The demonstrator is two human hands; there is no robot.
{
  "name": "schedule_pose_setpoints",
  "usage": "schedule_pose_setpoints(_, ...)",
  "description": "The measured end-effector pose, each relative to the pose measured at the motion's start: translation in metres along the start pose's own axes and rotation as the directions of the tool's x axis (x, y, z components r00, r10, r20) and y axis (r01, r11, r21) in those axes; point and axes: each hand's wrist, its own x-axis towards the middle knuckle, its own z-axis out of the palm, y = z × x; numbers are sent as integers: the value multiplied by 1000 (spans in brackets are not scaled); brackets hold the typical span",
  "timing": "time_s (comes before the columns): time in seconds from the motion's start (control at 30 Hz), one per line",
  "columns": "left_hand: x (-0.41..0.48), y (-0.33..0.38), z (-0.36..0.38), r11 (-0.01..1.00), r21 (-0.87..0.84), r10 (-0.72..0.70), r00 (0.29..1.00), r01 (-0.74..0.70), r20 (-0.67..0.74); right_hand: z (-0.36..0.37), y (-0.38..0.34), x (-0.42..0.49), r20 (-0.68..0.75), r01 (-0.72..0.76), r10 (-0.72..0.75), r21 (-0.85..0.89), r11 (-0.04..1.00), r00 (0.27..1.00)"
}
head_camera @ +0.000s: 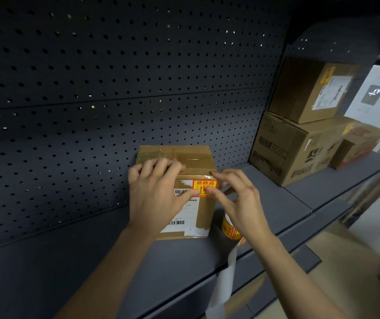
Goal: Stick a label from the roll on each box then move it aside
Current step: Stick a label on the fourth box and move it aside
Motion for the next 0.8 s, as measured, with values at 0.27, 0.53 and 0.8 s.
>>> schedule_pose_setpoints(0.27,0,0,-4,999,43,13,999,-14,30,4,2,-6,39,-9,9,-1,1000,999)
schedule_pose_setpoints(0.53,0,1,-9,998,57,22,997,-26,81,5,0,-6,30,-17,19,-48,999,999)
schedule_pose_setpoints(0.8,1,-23,-26,985,-117,155,952,-128,264,-3,-5,-3,61,-214,206,329,920,977)
